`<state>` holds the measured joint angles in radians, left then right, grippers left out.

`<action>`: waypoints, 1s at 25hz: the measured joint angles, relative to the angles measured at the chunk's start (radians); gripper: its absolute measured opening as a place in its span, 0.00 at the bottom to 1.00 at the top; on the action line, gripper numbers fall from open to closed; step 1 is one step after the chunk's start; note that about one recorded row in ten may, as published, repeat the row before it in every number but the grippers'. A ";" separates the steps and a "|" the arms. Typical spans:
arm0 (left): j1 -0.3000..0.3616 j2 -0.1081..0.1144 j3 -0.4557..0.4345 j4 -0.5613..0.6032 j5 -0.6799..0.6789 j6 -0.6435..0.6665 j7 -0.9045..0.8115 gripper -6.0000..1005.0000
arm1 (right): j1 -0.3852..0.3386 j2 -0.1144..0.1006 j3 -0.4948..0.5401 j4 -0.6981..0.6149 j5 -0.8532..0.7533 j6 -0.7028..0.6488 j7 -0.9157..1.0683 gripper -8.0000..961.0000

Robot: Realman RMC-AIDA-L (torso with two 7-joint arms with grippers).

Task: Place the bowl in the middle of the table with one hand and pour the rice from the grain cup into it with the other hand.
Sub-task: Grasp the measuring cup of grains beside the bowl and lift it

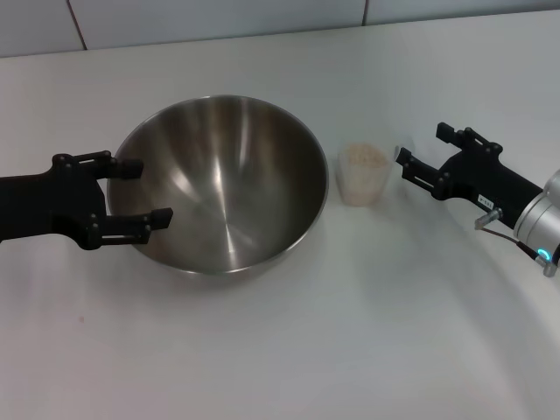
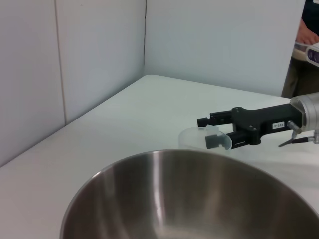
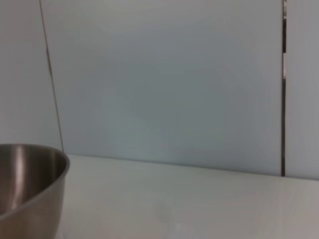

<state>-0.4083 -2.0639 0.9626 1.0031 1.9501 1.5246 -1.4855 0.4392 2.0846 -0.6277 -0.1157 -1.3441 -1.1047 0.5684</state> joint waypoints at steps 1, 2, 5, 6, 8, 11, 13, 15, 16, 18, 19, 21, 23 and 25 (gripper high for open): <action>0.000 0.000 0.000 0.000 0.000 0.000 0.000 0.82 | 0.003 0.000 0.000 -0.001 0.000 0.000 0.000 0.66; 0.000 0.000 0.001 0.000 0.000 0.001 0.000 0.82 | 0.006 0.000 0.001 -0.002 0.000 0.001 0.000 0.66; 0.000 0.001 0.001 0.000 0.000 0.003 0.001 0.82 | 0.015 0.000 0.002 -0.004 0.001 0.001 0.000 0.66; 0.000 0.001 0.001 0.000 0.000 0.003 0.001 0.82 | 0.018 0.000 0.002 -0.004 0.001 0.001 0.000 0.66; -0.002 0.002 0.008 0.000 0.001 0.004 0.004 0.82 | 0.022 0.000 0.002 -0.005 0.002 0.002 -0.001 0.65; -0.002 0.002 0.013 0.000 0.001 0.004 0.004 0.82 | 0.025 0.000 0.005 -0.005 0.004 0.004 0.000 0.65; -0.004 0.003 0.025 0.000 0.001 0.003 0.004 0.82 | 0.028 0.001 0.008 -0.003 0.005 0.005 0.000 0.65; -0.004 0.003 0.025 0.000 0.001 0.003 0.004 0.82 | 0.032 0.001 0.009 0.002 0.005 0.006 -0.001 0.65; -0.005 0.002 0.025 0.000 0.001 0.003 0.005 0.82 | 0.034 0.002 0.009 0.003 0.005 0.008 -0.001 0.65; -0.005 0.002 0.025 0.000 0.001 0.002 0.005 0.82 | 0.034 0.003 0.009 0.005 0.005 0.012 -0.001 0.65; -0.007 0.002 0.026 0.000 0.001 0.003 0.005 0.82 | 0.035 0.003 0.010 0.005 0.005 0.012 -0.001 0.64; -0.007 0.002 0.027 0.000 0.001 0.004 0.003 0.82 | 0.035 0.003 0.010 0.005 0.005 0.013 -0.002 0.64; -0.007 0.002 0.027 0.000 0.001 0.005 0.003 0.82 | 0.035 0.003 0.011 0.005 0.005 0.014 -0.002 0.52; -0.007 0.002 0.027 0.000 0.001 0.005 0.002 0.82 | 0.035 0.003 0.012 0.005 0.005 0.014 -0.002 0.35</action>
<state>-0.4157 -2.0617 0.9894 1.0031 1.9513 1.5295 -1.4831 0.4740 2.0878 -0.6155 -0.1105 -1.3390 -1.0904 0.5660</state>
